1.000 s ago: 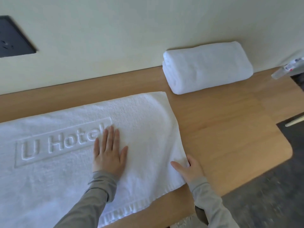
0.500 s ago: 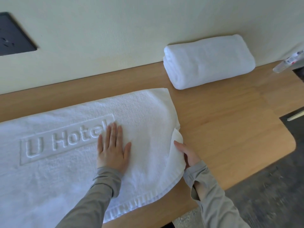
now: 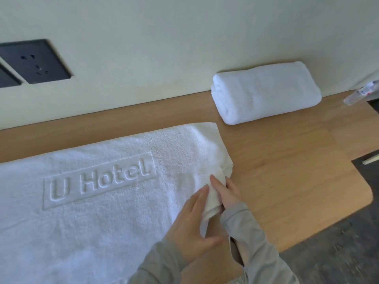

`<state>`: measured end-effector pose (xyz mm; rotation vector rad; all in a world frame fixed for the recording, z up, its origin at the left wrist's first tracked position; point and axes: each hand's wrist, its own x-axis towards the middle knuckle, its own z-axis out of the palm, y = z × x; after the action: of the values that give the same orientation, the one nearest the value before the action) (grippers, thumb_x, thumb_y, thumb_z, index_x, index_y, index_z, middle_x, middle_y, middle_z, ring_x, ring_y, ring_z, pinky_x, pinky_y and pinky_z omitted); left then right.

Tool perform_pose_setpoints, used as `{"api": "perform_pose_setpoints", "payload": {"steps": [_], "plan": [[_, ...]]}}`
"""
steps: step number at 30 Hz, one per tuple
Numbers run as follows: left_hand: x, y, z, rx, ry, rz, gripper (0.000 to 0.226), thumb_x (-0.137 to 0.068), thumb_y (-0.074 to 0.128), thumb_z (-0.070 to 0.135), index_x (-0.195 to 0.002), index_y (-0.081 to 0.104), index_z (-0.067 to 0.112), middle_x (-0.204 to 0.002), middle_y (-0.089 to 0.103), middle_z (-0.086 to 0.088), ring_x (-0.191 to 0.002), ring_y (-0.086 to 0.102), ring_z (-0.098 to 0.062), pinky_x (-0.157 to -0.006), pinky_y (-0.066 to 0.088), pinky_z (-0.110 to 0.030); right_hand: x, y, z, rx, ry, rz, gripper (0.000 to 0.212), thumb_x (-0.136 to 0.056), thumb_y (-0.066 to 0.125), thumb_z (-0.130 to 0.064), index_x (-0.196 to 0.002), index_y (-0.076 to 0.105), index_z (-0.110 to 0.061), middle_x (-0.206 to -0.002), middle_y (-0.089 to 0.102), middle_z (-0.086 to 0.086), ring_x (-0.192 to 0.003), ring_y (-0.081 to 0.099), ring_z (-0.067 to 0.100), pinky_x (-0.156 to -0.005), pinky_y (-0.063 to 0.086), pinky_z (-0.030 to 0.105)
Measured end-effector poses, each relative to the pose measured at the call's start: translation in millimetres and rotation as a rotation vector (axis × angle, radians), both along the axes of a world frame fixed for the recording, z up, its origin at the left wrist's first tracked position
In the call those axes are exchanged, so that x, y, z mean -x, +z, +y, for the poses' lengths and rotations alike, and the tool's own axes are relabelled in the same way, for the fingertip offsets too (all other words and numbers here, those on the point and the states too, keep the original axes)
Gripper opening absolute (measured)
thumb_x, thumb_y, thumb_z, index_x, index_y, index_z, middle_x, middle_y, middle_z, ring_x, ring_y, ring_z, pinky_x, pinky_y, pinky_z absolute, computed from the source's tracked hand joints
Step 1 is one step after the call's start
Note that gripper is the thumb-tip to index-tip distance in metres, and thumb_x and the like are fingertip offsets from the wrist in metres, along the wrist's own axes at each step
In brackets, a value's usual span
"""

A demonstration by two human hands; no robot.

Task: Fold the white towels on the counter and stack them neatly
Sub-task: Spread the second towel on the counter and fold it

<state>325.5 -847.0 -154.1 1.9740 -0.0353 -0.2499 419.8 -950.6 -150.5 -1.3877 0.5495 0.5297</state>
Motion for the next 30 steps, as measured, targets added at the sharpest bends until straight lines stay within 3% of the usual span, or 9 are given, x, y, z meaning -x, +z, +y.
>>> {"api": "perform_pose_setpoints", "payload": {"steps": [4, 6, 9, 12, 14, 17, 22, 27, 30], "plan": [[-14, 3, 0, -0.006, 0.32, 0.051, 0.064, -0.089, 0.057, 0.026, -0.14, 0.021, 0.043, -0.116, 0.043, 0.029, -0.102, 0.047, 0.012, -0.086, 0.036, -0.006, -7, 20, 10, -0.051, 0.11, 0.067, 0.016, -0.087, 0.063, -0.025, -0.088, 0.066, -0.01, -0.085, 0.07, 0.006, -0.083, 0.068, 0.02, -0.074, 0.056, 0.03], [-28, 2, 10, 0.039, 0.563, 0.154, 0.021, -0.09, 0.055, 0.019, -0.099, 0.055, 0.038, -0.071, 0.053, 0.02, -0.064, 0.051, -0.003, -0.064, 0.043, -0.017, -8, 24, 10, -0.091, 0.131, 0.088, 0.019, -0.088, 0.06, -0.032, -0.096, 0.065, -0.016, -0.099, 0.068, 0.006, -0.096, 0.065, 0.021, -0.083, 0.055, 0.037], [-41, -6, 37, 0.256, 0.832, 0.278, 0.043, -0.091, 0.057, 0.014, -0.052, 0.039, 0.017, -0.041, 0.032, 0.013, -0.047, 0.028, -0.009, -0.046, 0.026, -0.019, -11, 21, 2, -0.097, 0.018, 0.11, 0.024, -0.088, 0.059, -0.036, -0.11, 0.053, -0.031, -0.115, 0.06, 0.0, -0.11, 0.056, 0.018, -0.079, 0.053, 0.046], [-34, -12, 74, 0.454, 1.058, 0.285, 0.032, -0.091, 0.059, 0.015, -0.059, 0.056, 0.012, -0.058, 0.048, -0.001, -0.057, 0.042, -0.015, -0.059, 0.04, -0.026, -9, 12, -3, -0.131, -0.215, 0.208, 0.043, -0.088, 0.064, -0.018, -0.125, 0.043, -0.024, -0.12, 0.057, 0.008, -0.115, 0.053, 0.025, -0.077, 0.052, 0.048], [-20, -18, 101, 0.555, 1.158, 0.272, 0.021, -0.09, 0.06, 0.018, -0.07, 0.064, 0.013, -0.076, 0.058, -0.01, -0.073, 0.051, -0.023, -0.073, 0.046, -0.04, -10, 11, 6, -0.176, -0.201, 0.217, 0.033, -0.089, 0.061, -0.012, -0.121, 0.053, -0.015, -0.118, 0.059, 0.013, -0.11, 0.055, 0.026, -0.078, 0.051, 0.046], [4, -28, 133, 0.654, 1.275, 0.208, 0.015, -0.09, 0.06, 0.02, -0.078, 0.069, 0.017, -0.075, 0.068, -0.003, -0.076, 0.059, -0.024, -0.07, 0.054, -0.034, -6, 19, 48, -0.062, 0.067, 0.033, 0.022, -0.092, 0.056, -0.013, -0.114, 0.06, -0.012, -0.109, 0.061, 0.009, -0.092, 0.059, 0.017, -0.078, 0.05, 0.036], [23, -44, 152, 0.736, 1.434, 0.252, 0.018, -0.092, 0.057, 0.017, -0.107, 0.062, 0.009, -0.086, 0.064, -0.004, -0.076, 0.06, -0.02, -0.054, 0.058, -0.024, 27, -5, 120, 0.558, 0.797, -0.381, 0.048, -0.095, 0.048, -0.02, -0.141, 0.036, -0.01, -0.151, 0.029, 0.006, -0.133, 0.036, 0.018, -0.11, 0.028, 0.028], [21, -52, 157, 0.775, 1.453, 0.319, 0.012, -0.093, 0.057, 0.016, -0.101, 0.062, 0.009, -0.083, 0.062, -0.007, -0.073, 0.058, -0.024, -0.044, 0.056, -0.027, 7, -13, 94, 0.715, 0.439, -0.641, 0.04, -0.079, 0.056, 0.004, -0.118, 0.052, -0.001, -0.116, 0.052, 0.015, -0.102, 0.05, 0.025, -0.094, 0.042, 0.037], [20, -55, 158, 0.775, 1.449, 0.337, 0.014, -0.092, 0.058, 0.018, -0.103, 0.062, 0.01, -0.082, 0.062, -0.008, -0.072, 0.059, -0.025, -0.044, 0.056, -0.029, -12, -17, 64, 0.674, 0.509, -0.39, 0.043, -0.081, 0.067, -0.016, -0.121, 0.053, -0.01, -0.117, 0.054, 0.001, -0.112, 0.05, 0.019, -0.095, 0.045, 0.03]]}}
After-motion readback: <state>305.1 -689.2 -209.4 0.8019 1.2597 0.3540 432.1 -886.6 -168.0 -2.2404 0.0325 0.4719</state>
